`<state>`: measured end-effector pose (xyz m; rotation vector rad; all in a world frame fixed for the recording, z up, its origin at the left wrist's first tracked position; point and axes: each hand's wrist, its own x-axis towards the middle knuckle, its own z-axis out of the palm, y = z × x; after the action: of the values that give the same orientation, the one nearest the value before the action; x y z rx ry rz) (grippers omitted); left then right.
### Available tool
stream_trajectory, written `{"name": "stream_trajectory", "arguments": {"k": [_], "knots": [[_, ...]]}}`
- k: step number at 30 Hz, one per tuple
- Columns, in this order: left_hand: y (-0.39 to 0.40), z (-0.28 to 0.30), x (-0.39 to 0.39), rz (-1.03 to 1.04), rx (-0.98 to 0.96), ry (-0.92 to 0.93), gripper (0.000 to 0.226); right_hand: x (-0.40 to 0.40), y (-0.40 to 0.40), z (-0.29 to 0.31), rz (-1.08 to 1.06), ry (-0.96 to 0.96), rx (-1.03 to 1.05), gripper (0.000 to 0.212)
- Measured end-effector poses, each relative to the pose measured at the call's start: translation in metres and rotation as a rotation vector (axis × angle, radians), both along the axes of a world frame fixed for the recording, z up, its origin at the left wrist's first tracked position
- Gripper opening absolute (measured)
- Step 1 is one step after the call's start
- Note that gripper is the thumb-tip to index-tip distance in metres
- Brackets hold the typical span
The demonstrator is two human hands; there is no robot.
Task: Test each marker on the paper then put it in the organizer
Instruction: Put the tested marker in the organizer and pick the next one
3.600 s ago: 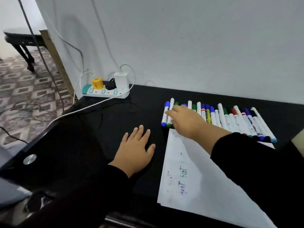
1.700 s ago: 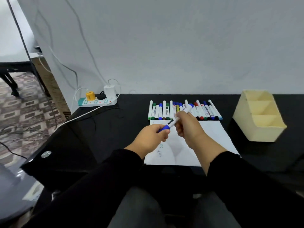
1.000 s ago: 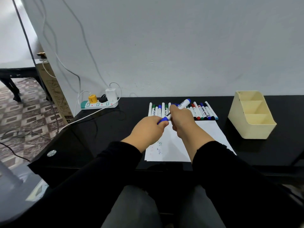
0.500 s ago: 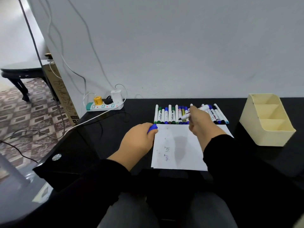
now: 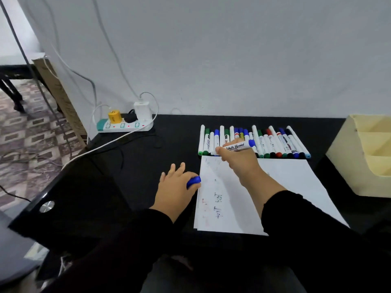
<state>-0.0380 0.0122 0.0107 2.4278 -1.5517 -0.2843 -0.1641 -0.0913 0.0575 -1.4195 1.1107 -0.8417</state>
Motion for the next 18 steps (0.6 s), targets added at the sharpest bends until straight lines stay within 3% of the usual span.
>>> {"name": "stream_trajectory", "arguments": {"k": [5,18], "knots": [[-0.001,-0.012,0.004,-0.006,-0.061,0.068,0.038,0.022,-0.014,-0.016,0.023,0.090,-0.191,0.031],[-0.002,-0.019,0.006,0.002,-0.103,0.075,0.037,0.031,-0.030,-0.050,-0.090,0.081,-0.211,0.032]]}}
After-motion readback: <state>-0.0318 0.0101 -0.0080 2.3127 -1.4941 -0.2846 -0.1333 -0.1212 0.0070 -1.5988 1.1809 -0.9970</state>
